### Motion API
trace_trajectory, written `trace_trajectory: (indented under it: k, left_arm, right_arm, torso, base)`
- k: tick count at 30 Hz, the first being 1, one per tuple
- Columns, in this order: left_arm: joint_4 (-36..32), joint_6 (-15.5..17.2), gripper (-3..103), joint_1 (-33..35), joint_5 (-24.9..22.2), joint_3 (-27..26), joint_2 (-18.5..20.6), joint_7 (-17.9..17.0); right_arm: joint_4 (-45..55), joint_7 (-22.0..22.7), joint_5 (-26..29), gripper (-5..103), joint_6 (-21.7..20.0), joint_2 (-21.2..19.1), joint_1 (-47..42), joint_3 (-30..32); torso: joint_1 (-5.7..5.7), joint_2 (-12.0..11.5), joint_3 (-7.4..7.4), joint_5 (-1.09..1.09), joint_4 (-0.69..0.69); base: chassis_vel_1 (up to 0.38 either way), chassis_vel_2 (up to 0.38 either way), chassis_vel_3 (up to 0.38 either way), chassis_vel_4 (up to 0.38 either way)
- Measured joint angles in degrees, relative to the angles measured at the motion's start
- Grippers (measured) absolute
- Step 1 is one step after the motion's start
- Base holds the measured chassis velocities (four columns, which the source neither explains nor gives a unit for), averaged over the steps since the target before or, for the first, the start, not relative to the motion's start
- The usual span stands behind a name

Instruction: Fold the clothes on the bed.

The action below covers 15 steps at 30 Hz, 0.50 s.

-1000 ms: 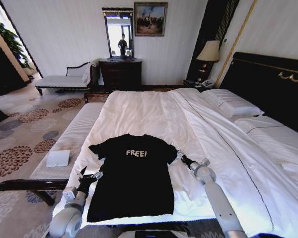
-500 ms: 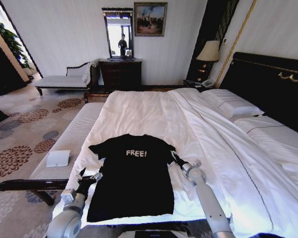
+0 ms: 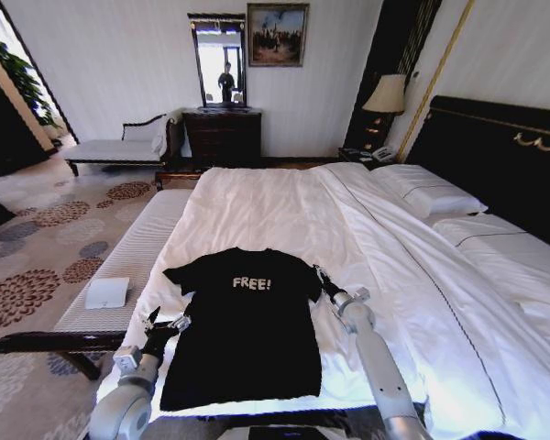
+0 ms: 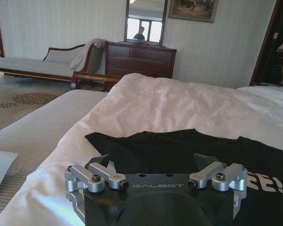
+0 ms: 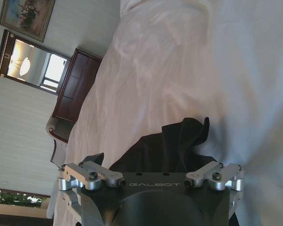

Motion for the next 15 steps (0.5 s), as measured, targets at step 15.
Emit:
trace_trajectory:
  k: [15]
  left_arm:
    - [0.5, 0.5, 100, -1.1, -1.6, -0.2, -0.2, 0.0]
  right_arm:
    - [-10.1, -2.4, -2.5, 103, 0.8, -1.0, 4.1, 0.3]
  torso:
    - [0.00, 0.0, 0.00, 0.00, 0.00]
  base:
    - [0.000, 0.000, 0.000, 0.000]
